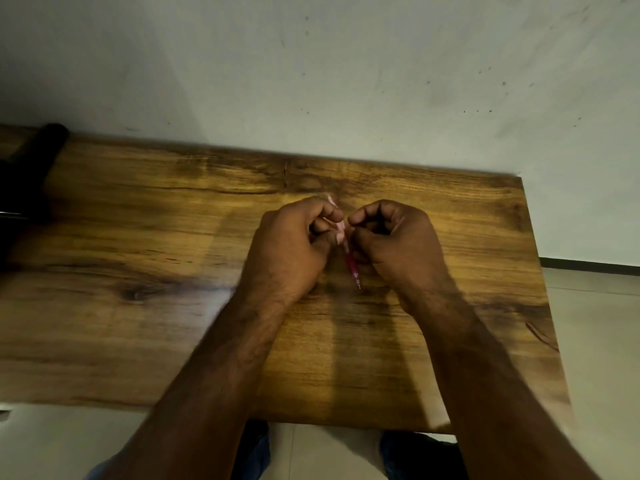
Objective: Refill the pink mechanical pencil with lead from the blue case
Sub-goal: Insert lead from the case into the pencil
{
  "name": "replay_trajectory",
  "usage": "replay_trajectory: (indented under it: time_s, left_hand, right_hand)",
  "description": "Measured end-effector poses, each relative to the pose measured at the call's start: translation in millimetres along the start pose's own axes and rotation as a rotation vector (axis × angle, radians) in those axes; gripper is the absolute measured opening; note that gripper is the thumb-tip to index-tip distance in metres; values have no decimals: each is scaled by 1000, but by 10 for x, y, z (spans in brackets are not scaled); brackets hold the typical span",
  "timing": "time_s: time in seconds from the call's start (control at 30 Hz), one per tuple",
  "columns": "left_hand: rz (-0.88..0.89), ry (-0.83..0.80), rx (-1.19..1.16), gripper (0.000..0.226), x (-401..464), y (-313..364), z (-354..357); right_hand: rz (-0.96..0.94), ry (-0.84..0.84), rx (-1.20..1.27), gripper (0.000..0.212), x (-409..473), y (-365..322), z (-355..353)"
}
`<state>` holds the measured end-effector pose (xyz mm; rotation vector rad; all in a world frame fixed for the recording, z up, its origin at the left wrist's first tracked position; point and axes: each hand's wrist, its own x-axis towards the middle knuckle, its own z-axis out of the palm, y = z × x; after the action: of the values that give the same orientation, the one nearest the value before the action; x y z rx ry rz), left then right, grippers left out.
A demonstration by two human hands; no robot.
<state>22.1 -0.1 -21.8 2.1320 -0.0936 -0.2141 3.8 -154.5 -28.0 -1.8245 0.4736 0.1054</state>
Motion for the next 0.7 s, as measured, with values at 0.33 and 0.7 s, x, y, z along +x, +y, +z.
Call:
replay_trajectory:
  time_s: [0.33, 0.7]
  left_hand:
    - [-79, 156, 137, 14, 73, -106, -152]
    - [-128, 97, 207, 19, 65, -144, -175]
  right_hand:
    - [-191, 28, -518, 24, -16, 6, 53]
    - [-152, 35, -589, 26, -28, -15, -29]
